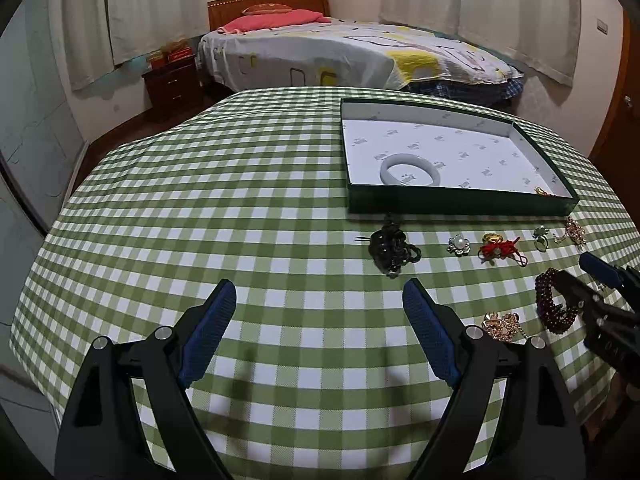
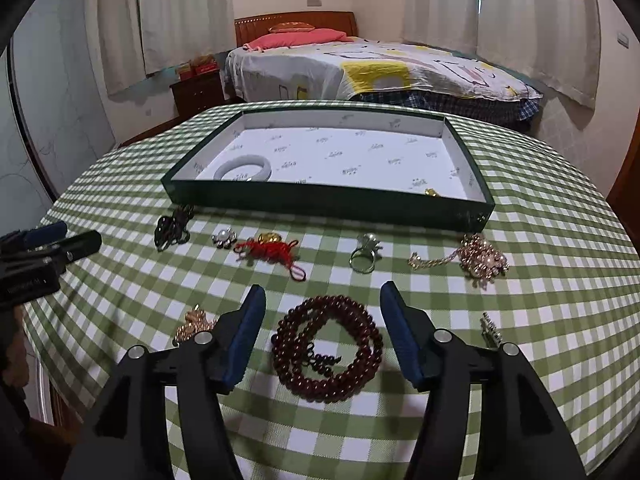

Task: Organize jewelry
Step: 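Grasp the dark red bead bracelet with the right tool while the left tool withdraws, then grasp the gold chain with the left tool while the right tool holds the beads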

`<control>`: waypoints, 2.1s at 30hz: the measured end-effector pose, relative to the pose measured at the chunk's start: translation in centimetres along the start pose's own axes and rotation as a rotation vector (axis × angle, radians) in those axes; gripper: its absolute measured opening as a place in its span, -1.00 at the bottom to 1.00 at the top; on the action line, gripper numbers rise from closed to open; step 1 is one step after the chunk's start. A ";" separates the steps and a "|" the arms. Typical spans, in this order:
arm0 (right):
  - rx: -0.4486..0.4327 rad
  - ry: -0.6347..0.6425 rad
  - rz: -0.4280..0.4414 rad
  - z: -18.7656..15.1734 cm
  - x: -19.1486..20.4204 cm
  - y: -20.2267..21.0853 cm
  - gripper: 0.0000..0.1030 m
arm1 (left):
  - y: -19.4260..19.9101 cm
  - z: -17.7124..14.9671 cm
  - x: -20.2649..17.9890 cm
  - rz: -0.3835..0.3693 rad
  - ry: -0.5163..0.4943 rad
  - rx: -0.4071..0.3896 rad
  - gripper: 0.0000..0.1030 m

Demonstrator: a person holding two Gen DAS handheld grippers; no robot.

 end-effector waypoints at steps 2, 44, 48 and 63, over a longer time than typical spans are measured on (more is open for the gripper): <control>0.007 0.001 -0.007 -0.4 -0.1 -0.2 0.25 | 0.0 -0.1 -0.1 0.003 -0.002 -0.003 0.62; 0.005 -0.061 -0.032 -2.5 -6.1 3.6 -0.71 | 0.8 -2.8 -8.3 -0.088 -0.064 0.055 0.62; -0.018 -0.078 -0.046 -2.3 -7.2 4.7 -0.71 | 1.2 -3.0 -10.3 -0.094 -0.103 0.055 0.62; -0.039 -0.144 -0.030 -2.7 -8.9 5.4 -0.71 | 0.4 -3.8 -14.1 -0.153 -0.203 0.064 -0.24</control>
Point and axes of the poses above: each gripper's, at about its wrist camera, not at the fingertips, and y roughly against the way its jaws point, x to its left, z to its top, the point moved 7 cm from there along -y, roughly the way its jaws point, and after that the axes turned 11 degrees about z, right-handed, at the moved point
